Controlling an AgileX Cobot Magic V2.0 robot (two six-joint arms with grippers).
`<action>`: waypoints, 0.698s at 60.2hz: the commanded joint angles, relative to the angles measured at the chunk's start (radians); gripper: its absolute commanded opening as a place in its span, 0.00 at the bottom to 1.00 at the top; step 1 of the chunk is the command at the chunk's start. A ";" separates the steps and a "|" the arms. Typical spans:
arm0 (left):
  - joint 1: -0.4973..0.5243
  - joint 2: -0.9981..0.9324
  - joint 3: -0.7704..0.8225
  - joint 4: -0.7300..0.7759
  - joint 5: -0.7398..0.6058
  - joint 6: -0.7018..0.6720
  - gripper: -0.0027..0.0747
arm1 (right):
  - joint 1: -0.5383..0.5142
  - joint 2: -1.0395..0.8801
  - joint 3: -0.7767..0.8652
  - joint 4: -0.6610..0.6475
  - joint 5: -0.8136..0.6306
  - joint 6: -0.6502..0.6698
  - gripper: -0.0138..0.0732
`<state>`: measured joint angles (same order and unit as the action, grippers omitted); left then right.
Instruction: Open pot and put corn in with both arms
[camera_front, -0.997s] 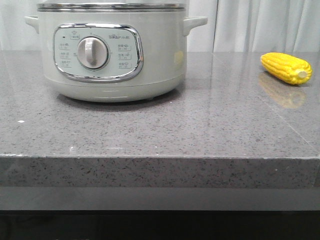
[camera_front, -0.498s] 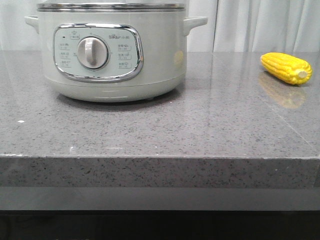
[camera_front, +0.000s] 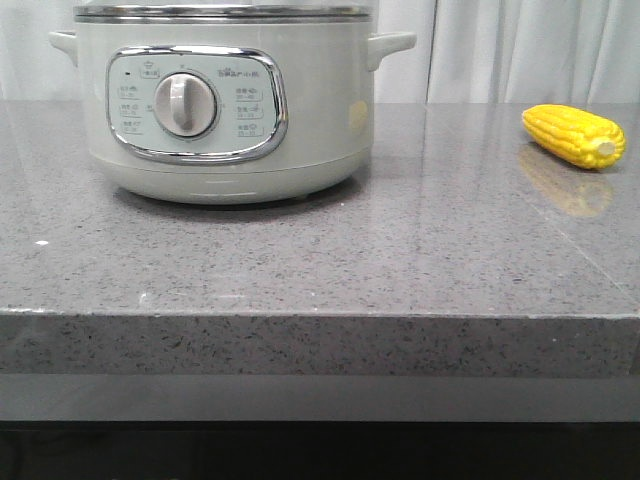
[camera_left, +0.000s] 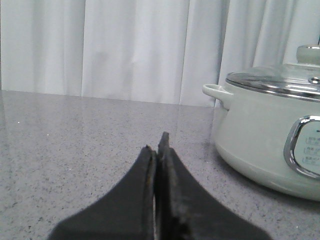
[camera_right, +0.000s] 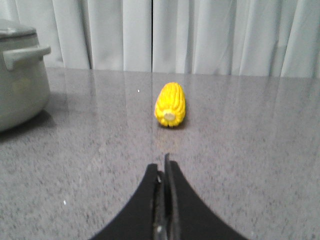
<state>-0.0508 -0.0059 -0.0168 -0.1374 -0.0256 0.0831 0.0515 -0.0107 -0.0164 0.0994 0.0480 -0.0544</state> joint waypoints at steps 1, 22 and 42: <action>0.001 -0.008 -0.104 -0.013 -0.046 -0.008 0.01 | -0.006 -0.020 -0.103 0.002 -0.033 -0.007 0.02; 0.001 0.187 -0.522 -0.013 0.277 -0.008 0.01 | -0.006 0.149 -0.476 0.002 0.208 -0.007 0.02; 0.001 0.409 -0.684 -0.013 0.392 -0.008 0.01 | -0.006 0.456 -0.672 0.002 0.379 -0.007 0.02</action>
<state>-0.0508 0.3542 -0.6643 -0.1421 0.4169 0.0831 0.0515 0.3721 -0.6454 0.0994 0.4682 -0.0544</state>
